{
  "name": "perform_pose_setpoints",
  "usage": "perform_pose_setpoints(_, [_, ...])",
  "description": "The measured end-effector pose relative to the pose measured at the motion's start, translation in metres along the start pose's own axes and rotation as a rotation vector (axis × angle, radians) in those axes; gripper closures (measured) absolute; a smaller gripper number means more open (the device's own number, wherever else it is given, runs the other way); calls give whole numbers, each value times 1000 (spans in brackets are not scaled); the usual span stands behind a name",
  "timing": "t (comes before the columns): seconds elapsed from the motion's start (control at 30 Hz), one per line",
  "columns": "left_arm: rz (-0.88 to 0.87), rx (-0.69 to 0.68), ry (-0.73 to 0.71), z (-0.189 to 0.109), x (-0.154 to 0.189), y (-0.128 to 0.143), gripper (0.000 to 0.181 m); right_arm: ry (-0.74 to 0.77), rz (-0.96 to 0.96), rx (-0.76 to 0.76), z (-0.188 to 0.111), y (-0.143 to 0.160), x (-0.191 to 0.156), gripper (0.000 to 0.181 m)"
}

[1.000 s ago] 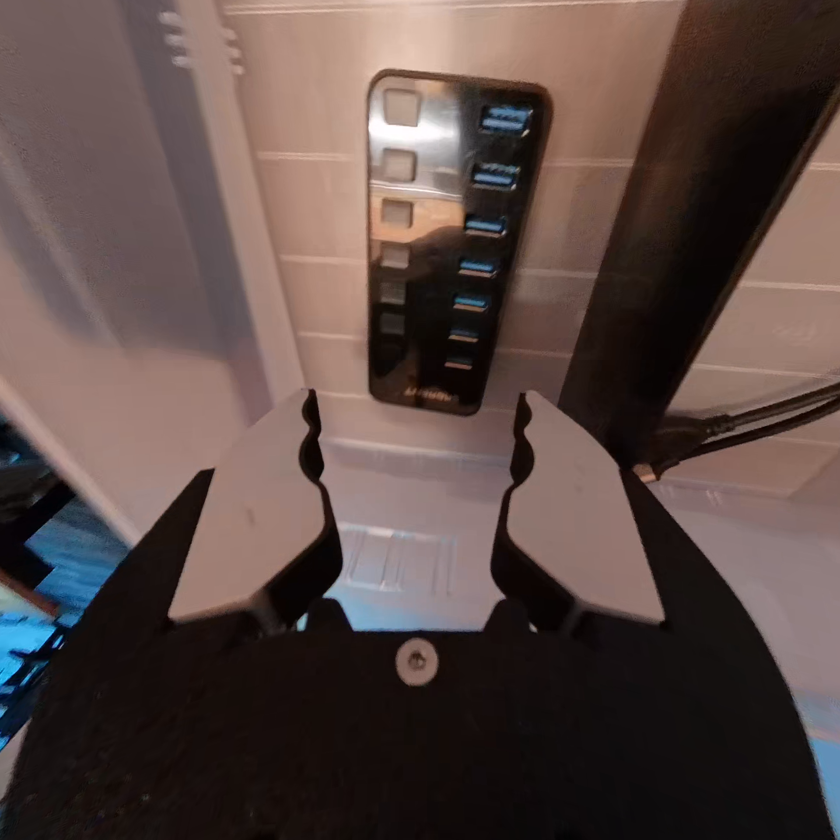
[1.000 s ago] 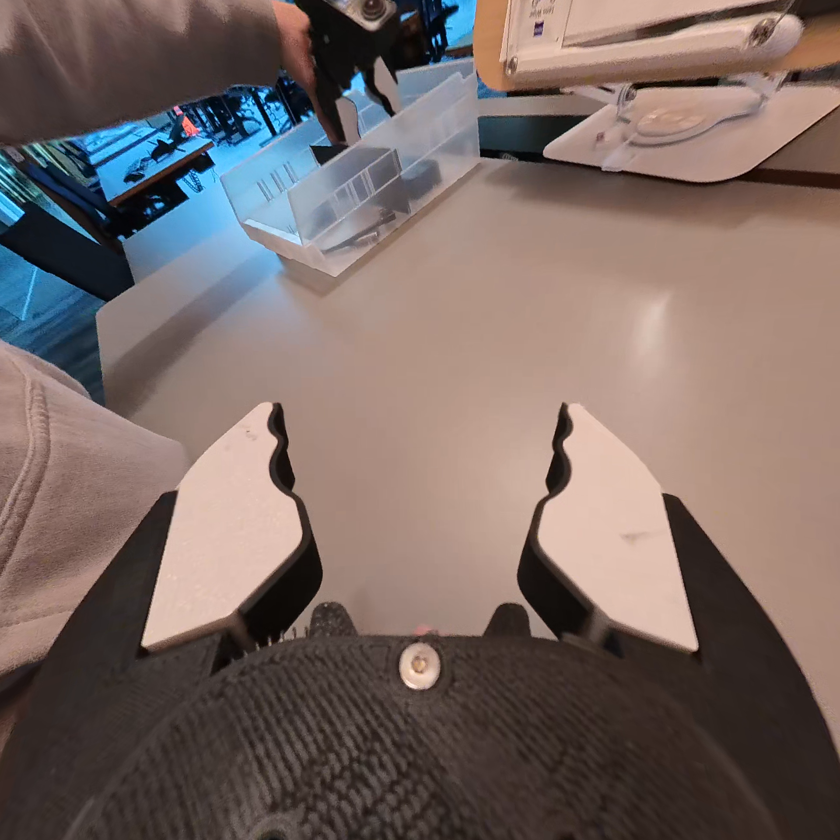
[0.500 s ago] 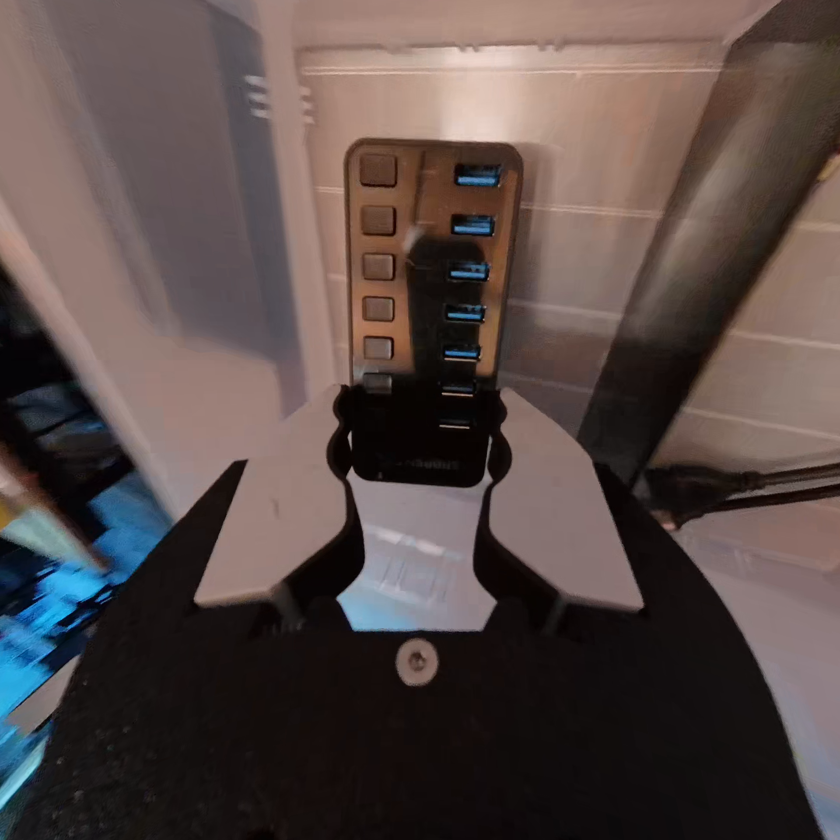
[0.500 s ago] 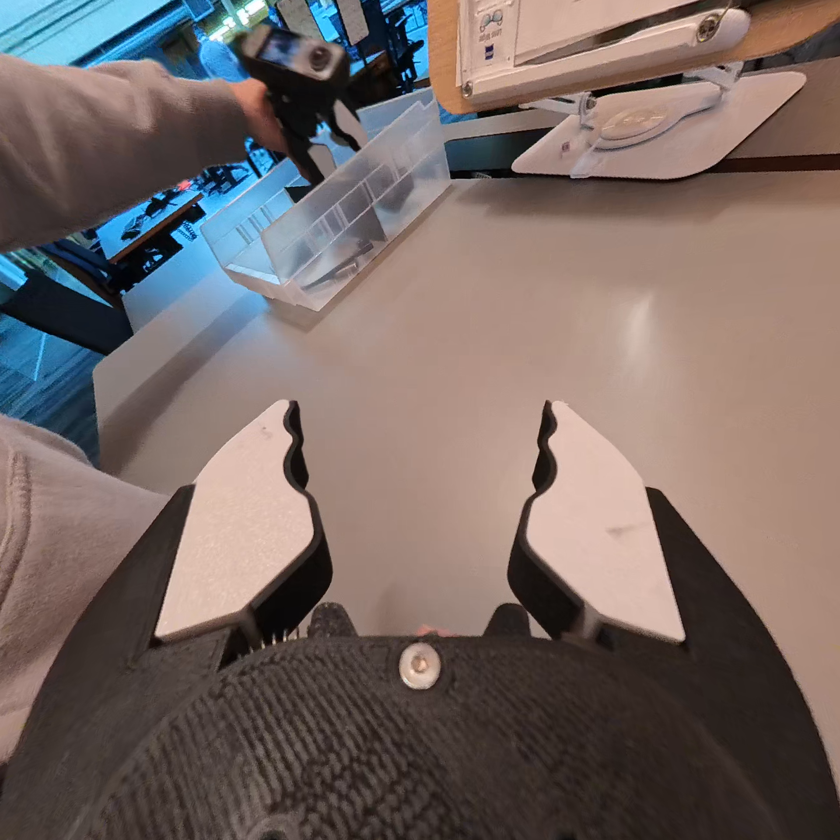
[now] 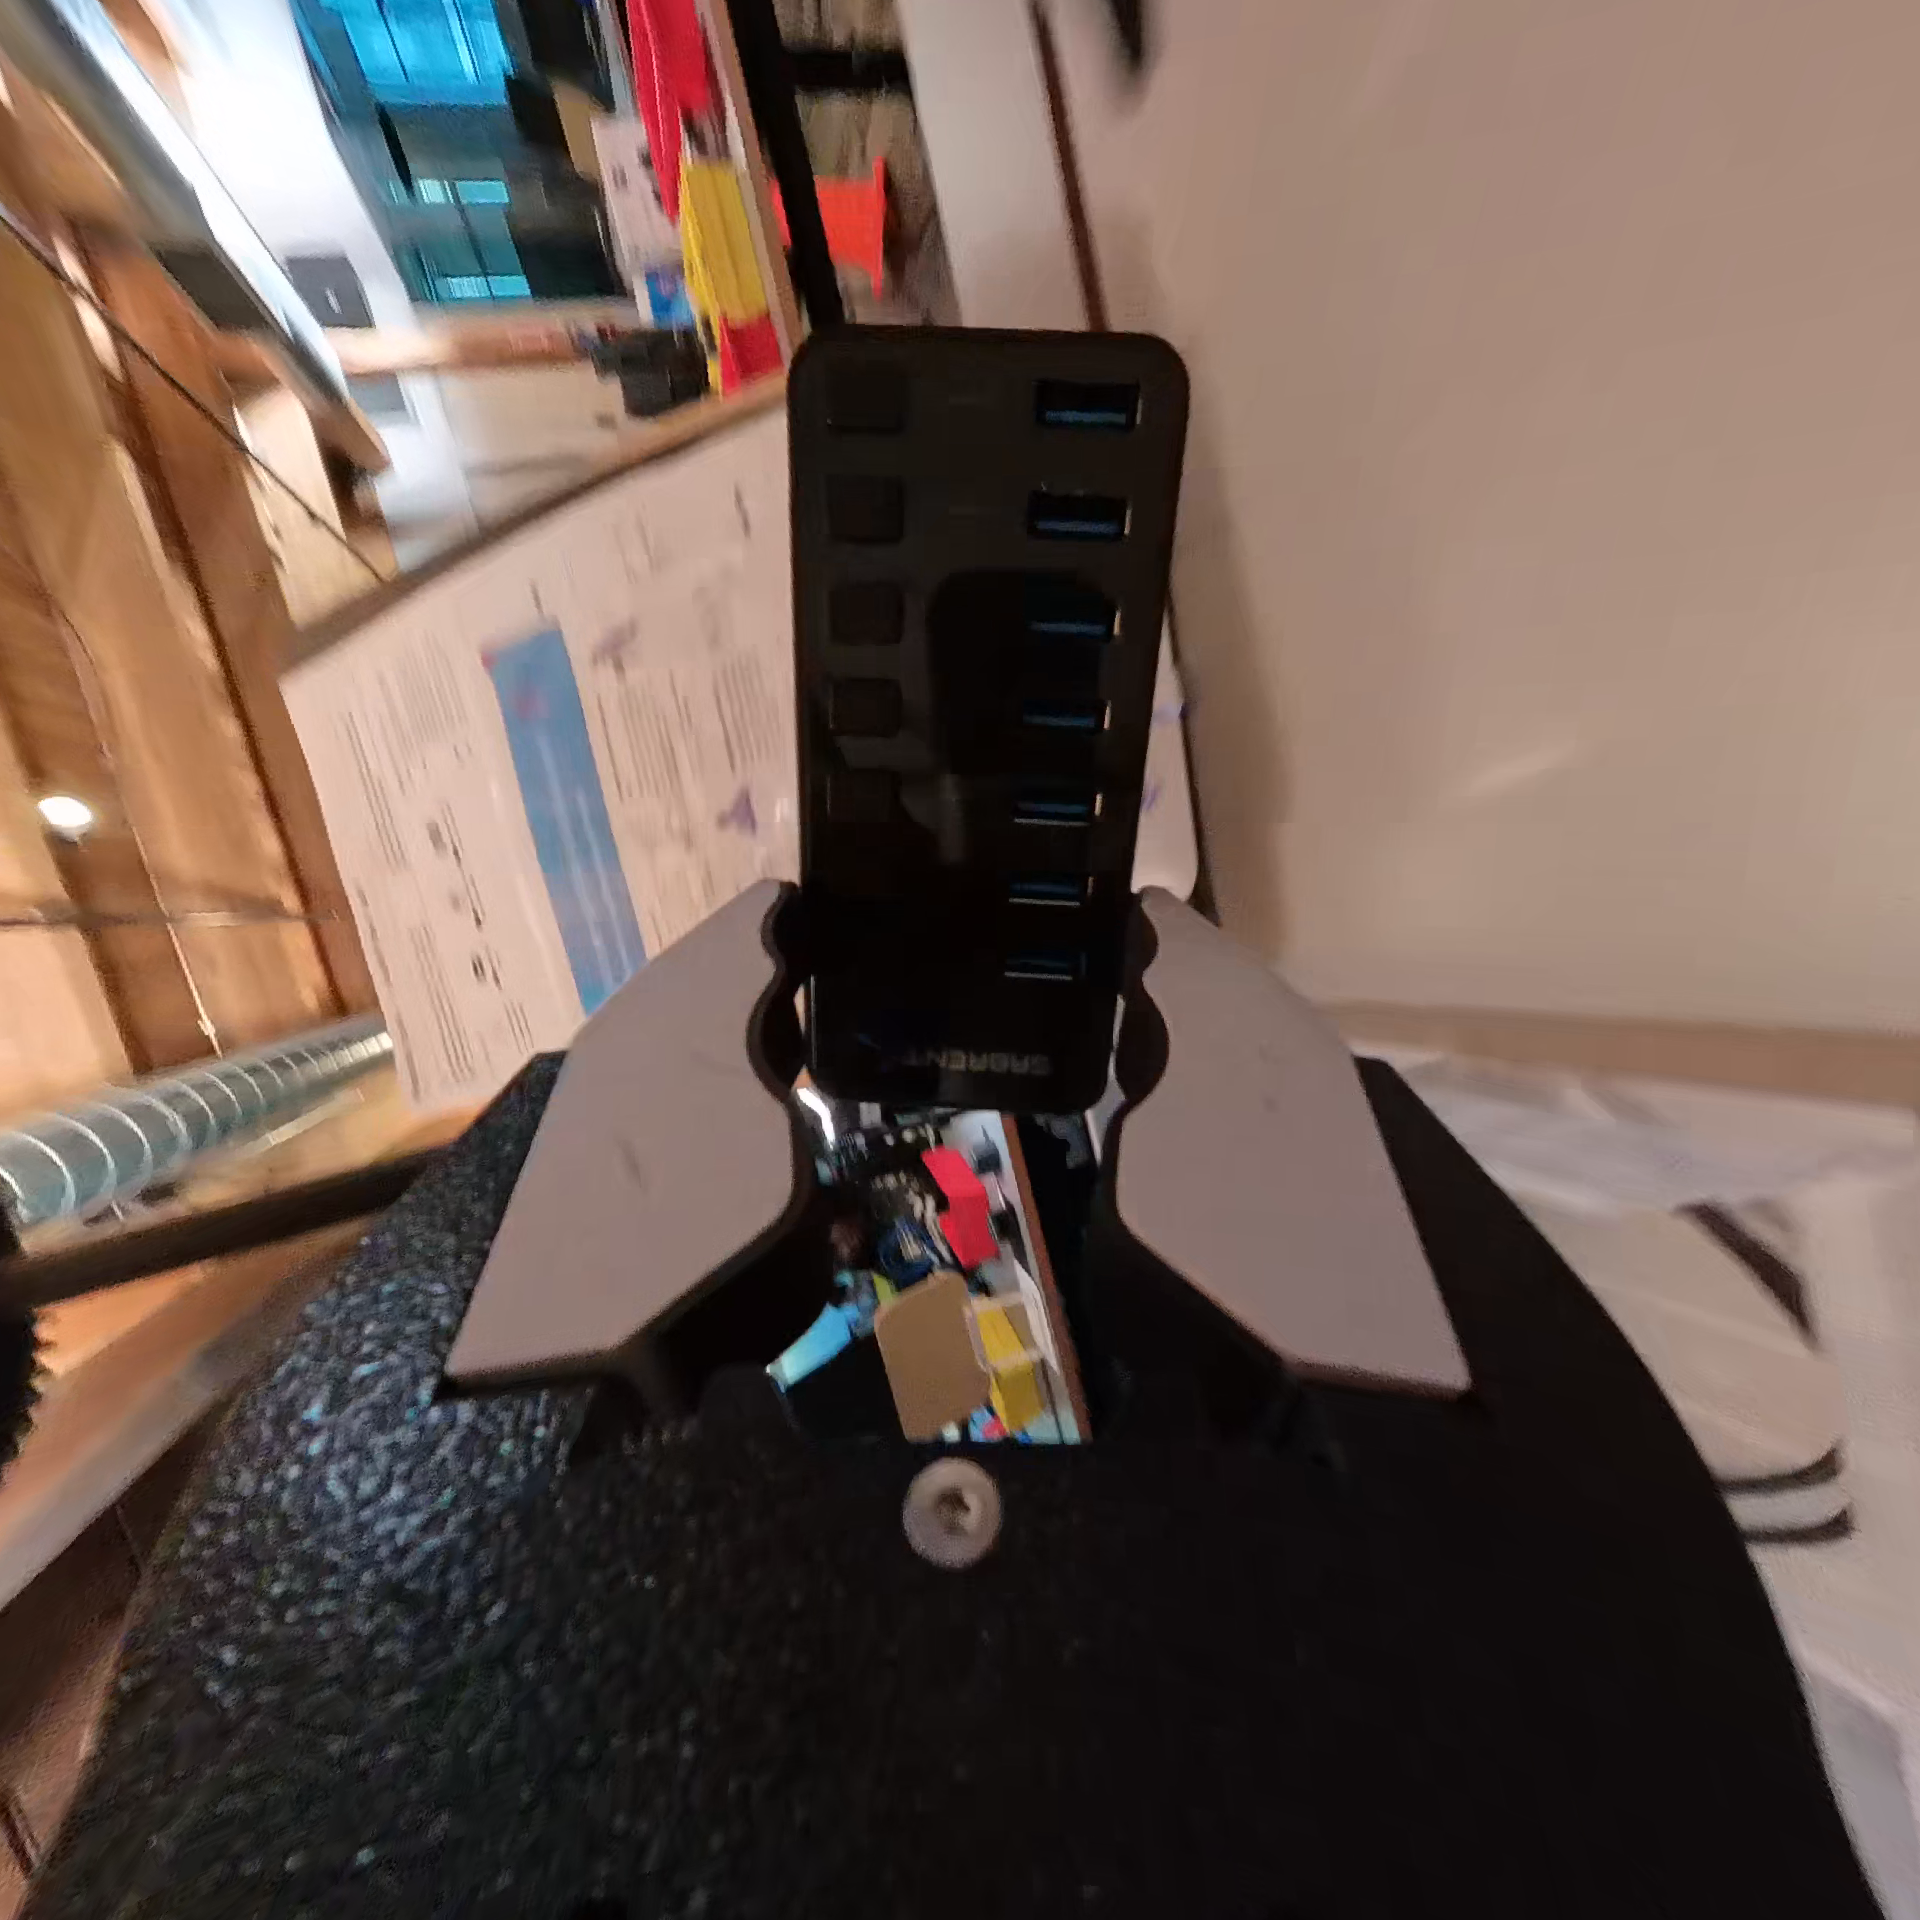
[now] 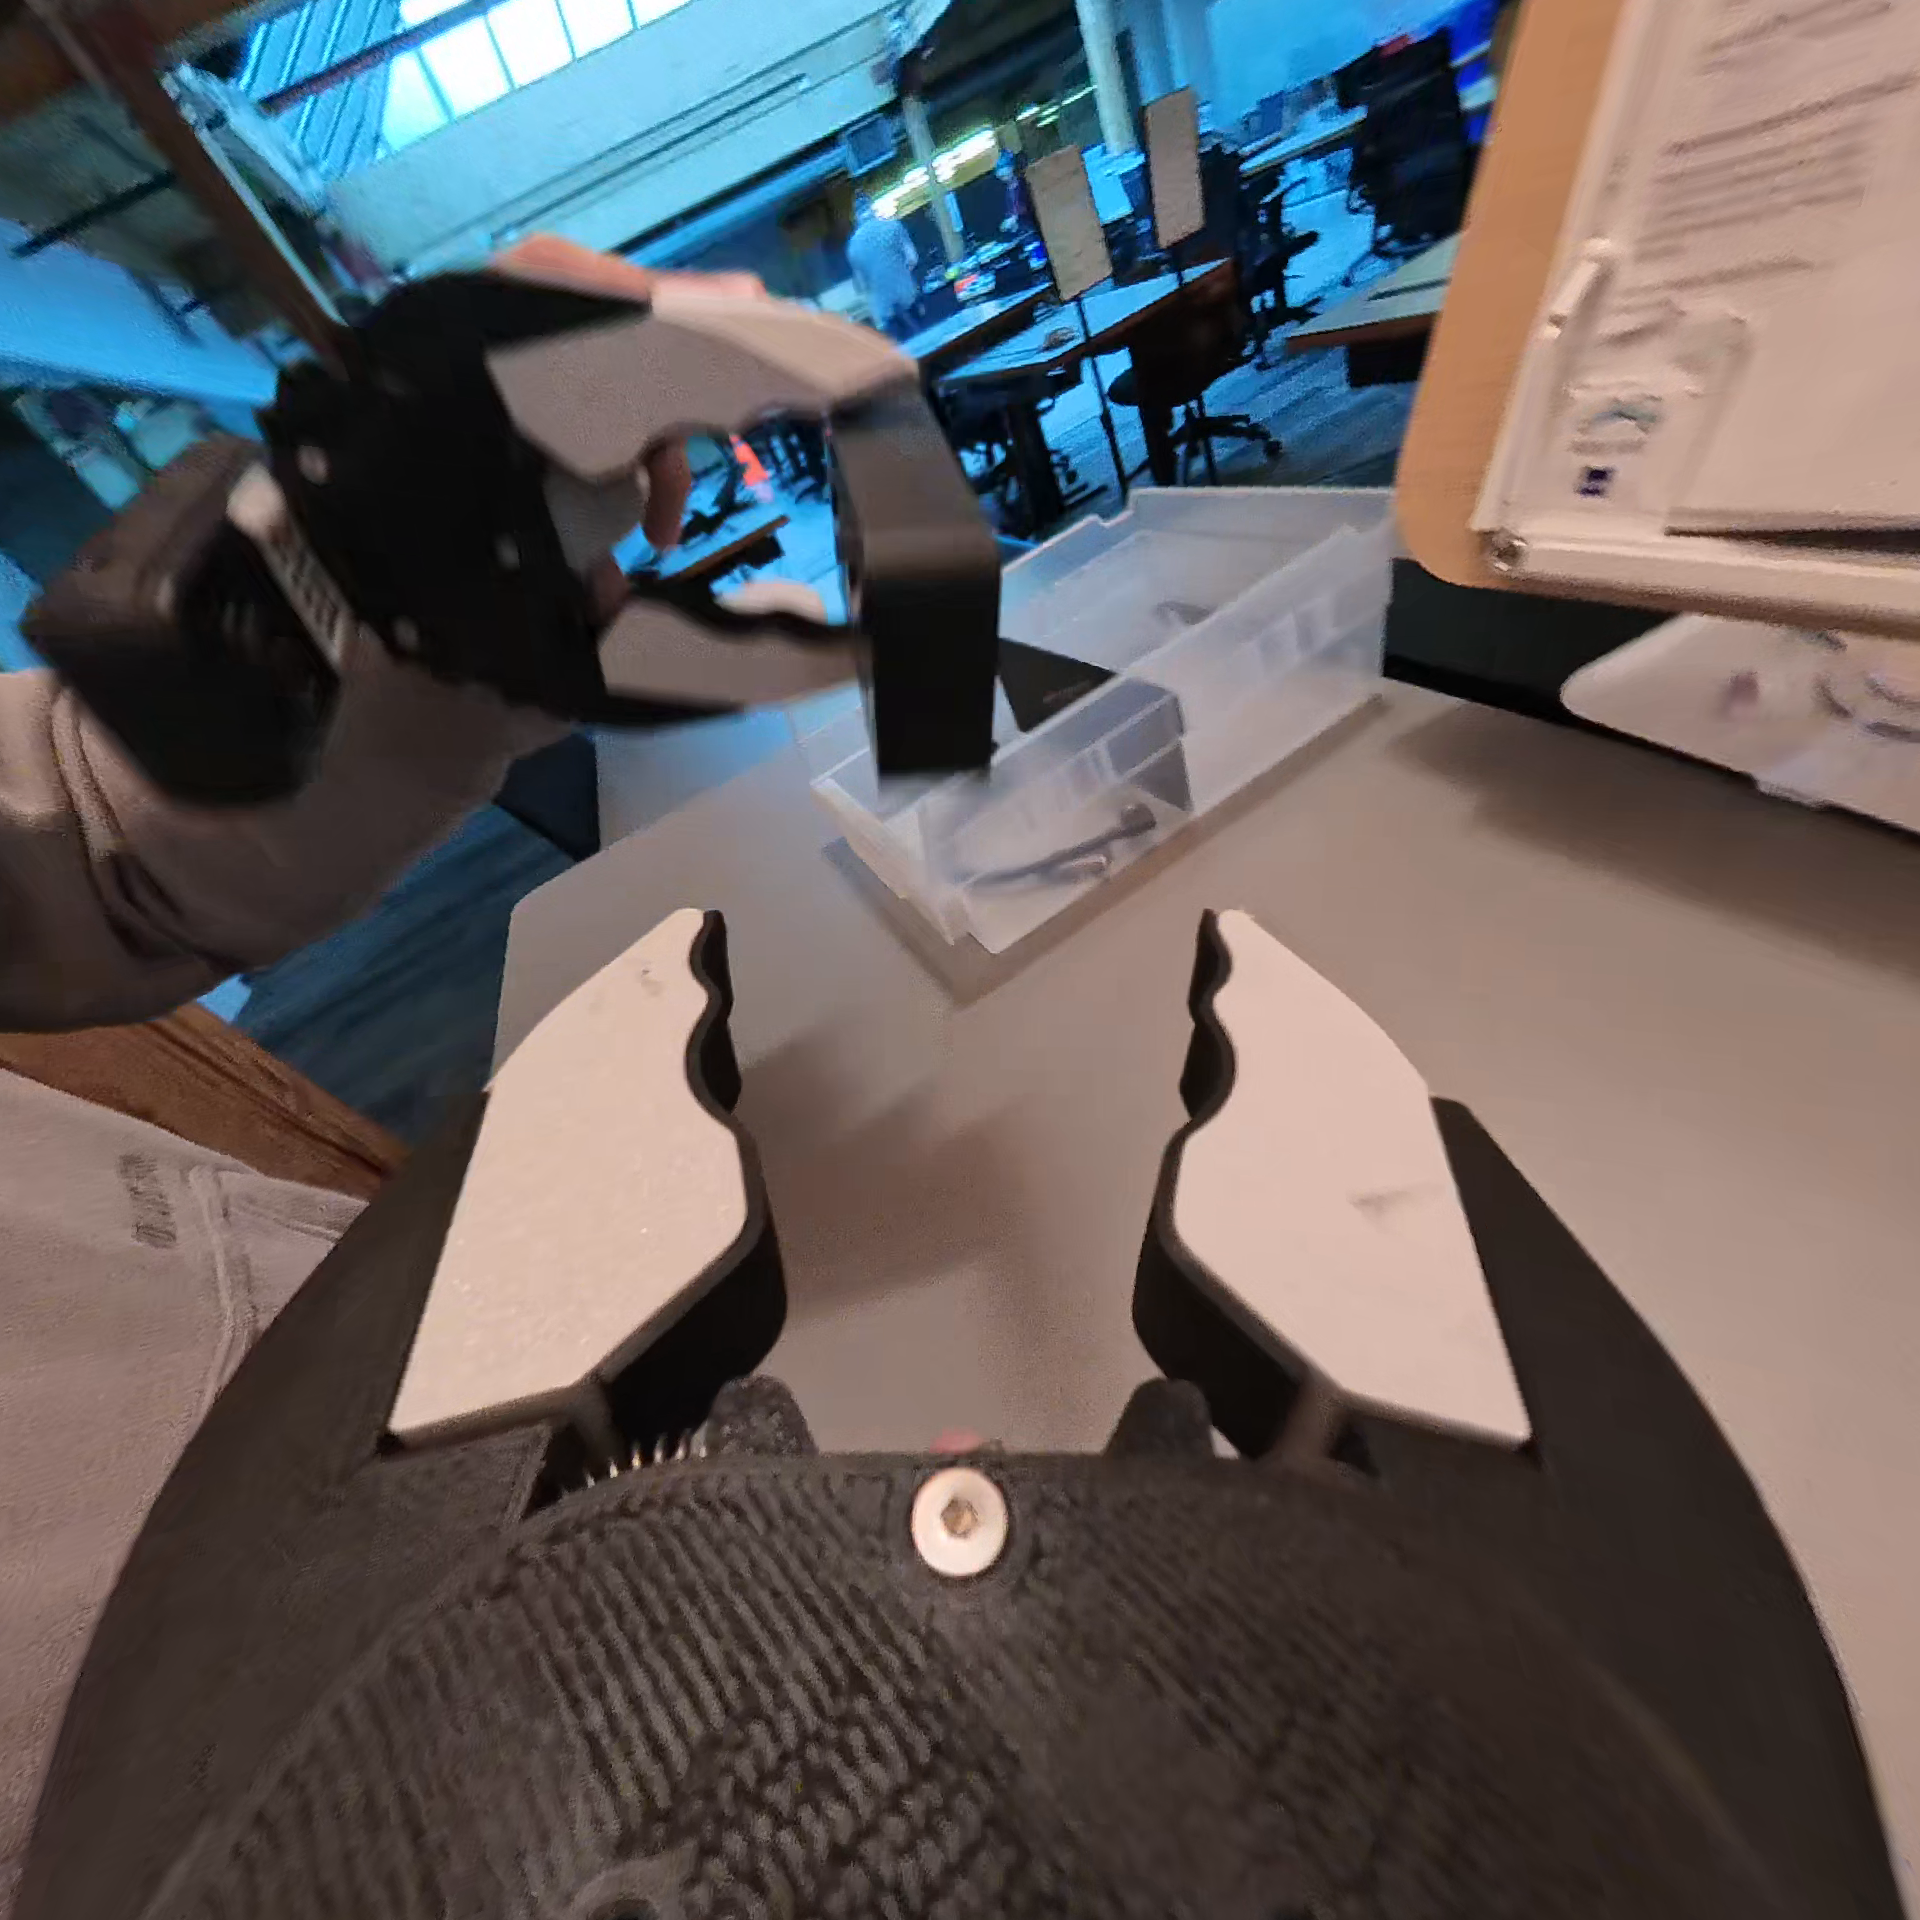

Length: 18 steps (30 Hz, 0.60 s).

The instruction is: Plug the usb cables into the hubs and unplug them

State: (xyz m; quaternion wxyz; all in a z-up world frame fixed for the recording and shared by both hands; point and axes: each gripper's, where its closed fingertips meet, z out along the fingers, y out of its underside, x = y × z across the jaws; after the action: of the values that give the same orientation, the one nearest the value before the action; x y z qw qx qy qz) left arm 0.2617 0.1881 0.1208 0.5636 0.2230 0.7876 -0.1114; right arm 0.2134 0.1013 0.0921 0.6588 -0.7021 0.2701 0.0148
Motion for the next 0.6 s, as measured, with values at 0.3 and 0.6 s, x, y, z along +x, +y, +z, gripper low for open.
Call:
perform_pose_setpoints(0.3, [-60,94,-92,-4,30,-66,124,-45,-113,-71,6,16,-27,152])
perform_pose_setpoints(0.6, [-1481,409,186,-13,18,-75,104,129,-263,154,-33,-8,-18,152])
